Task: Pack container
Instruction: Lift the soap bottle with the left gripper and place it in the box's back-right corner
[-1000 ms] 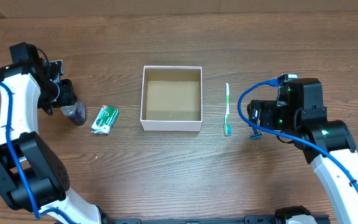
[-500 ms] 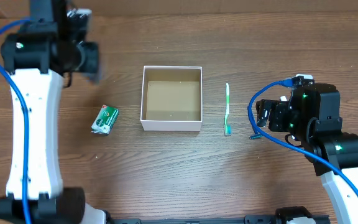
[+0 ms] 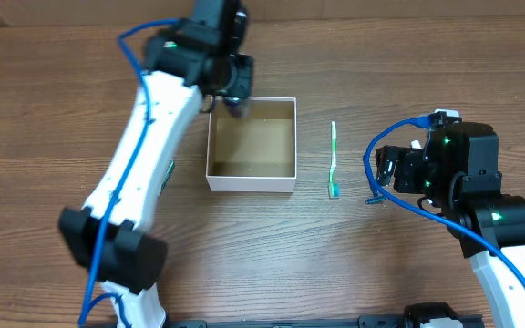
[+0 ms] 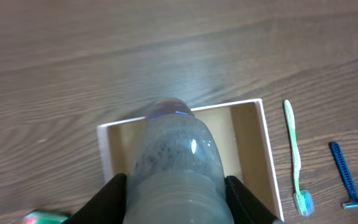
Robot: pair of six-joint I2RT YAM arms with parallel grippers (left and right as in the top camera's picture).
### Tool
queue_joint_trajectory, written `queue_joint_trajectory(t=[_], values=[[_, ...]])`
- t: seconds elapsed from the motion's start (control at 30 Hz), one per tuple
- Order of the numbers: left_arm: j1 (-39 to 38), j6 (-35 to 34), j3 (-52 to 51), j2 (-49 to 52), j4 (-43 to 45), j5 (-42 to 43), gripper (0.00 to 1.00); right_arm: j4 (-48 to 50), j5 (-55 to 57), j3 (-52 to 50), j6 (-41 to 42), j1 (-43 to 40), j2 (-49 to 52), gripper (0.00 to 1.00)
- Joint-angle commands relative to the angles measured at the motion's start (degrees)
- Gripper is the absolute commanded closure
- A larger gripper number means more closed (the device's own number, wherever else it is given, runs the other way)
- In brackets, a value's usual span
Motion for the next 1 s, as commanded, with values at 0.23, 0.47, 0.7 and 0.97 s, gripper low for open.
queue_joint_trajectory(t=[0.23, 0.47, 0.7, 0.97], values=[[-7.0, -5.5, 0.7, 9.5, 3.7, 0.4, 0.96, -0.2, -0.1, 1.9, 0.6, -0.2, -0.4, 0.0], [-8.0, -7.0, 0.7, 12.1, 4.0, 0.5, 0.96, -0.2, -0.1, 1.9, 0.6, -0.2, -0.4, 0.0], [-8.2, -7.1, 0.7, 12.8, 5.0, 0.9, 0.63, -0.2, -0.1, 1.9, 0.6, -0.2, -0.4, 0.0], [-8.2, -7.1, 0.7, 12.8, 5.0, 2.4, 0.42, -0.4, -0.1, 1.9, 0.6, -0.2, -0.4, 0.0]])
